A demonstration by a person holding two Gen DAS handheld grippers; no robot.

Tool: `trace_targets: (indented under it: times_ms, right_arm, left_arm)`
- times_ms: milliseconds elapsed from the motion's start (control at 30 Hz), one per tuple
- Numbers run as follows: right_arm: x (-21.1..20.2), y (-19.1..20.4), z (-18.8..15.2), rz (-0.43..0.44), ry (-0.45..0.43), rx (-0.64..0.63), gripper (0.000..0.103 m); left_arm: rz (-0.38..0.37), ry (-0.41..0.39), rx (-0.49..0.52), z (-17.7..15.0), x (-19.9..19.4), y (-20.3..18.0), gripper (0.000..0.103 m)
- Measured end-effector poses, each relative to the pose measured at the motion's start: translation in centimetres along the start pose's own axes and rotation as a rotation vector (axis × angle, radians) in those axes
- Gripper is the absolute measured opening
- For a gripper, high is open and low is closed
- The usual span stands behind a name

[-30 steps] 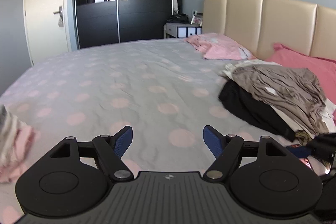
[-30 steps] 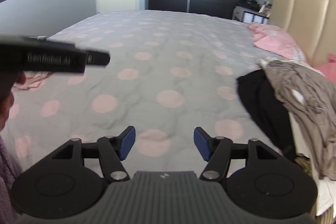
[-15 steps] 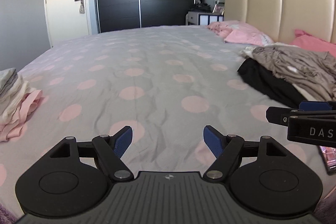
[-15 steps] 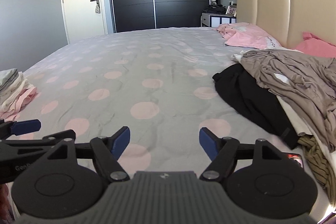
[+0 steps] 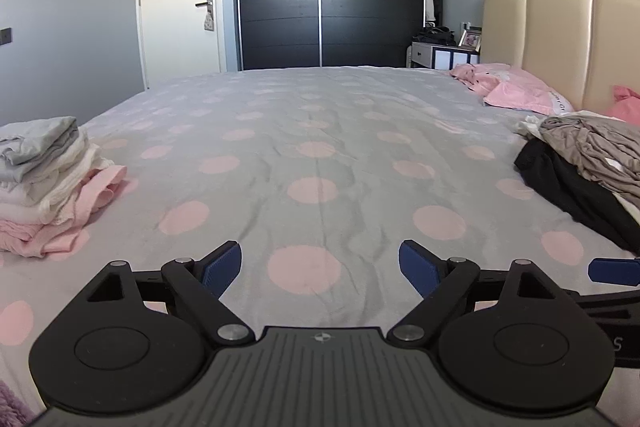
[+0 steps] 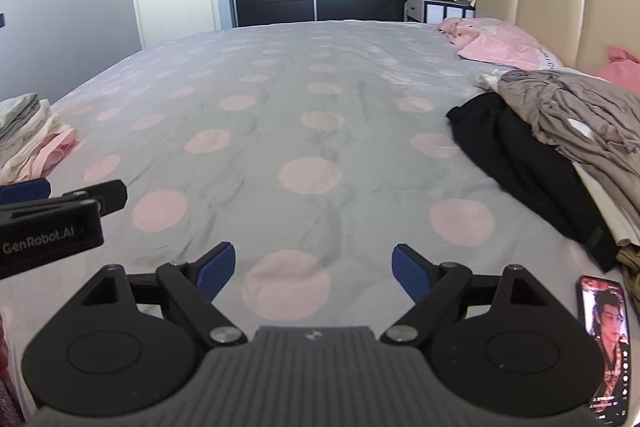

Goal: Fold clothes

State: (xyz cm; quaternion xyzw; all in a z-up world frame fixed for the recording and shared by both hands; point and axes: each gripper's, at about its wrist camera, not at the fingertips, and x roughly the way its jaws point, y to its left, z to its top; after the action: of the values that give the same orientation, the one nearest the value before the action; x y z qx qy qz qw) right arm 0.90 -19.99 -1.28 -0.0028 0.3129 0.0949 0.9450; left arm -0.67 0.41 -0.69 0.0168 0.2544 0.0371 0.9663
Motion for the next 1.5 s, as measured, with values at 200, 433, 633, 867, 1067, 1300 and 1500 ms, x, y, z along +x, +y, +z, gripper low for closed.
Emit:
trace_targets:
  times_ms: [200, 433, 633, 867, 1067, 1300, 1500]
  right_arm:
    - [0.3, 1.0, 0.2, 0.029, -0.010, -0.026, 0.090]
    - [0.1, 1.3, 0.2, 0.051, -0.023, -0.036, 0.091]
    - [0.2, 1.3, 0.3, 0.062, -0.023, -0.041, 0.091]
    - [0.0, 1.4, 0.4, 0.073, -0.032, -0.047, 0.092]
    - [-0.2, 1.5, 0.3, 0.075, -0.040, -0.050, 0.092]
    - [-0.3, 1.6, 0.2, 0.080, -0.040, -0.056, 0.092]
    - [-0.4, 1.5, 0.3, 0.079, -0.041, -0.057, 0.092]
  left_arm:
    - [0.044, -0.032, 0.020, 0.2, 0.0, 0.7, 0.087]
    - [0.045, -0.073, 0.002, 0.6, -0.2, 0.9, 0.087]
    - [0.056, -0.093, 0.013, 0.7, -0.4, 0.5, 0.087]
    - [0.047, -0.056, -0.009, 0.6, -0.1, 0.9, 0.087]
    - [0.039, -0.054, 0.019, 0.5, -0.2, 0.5, 0.087]
    - [0.031, -0.058, 0.028, 0.6, -0.4, 0.5, 0.087]
    - [0.033, -0.040, 0.036, 0.5, -0.3, 0.4, 0.087]
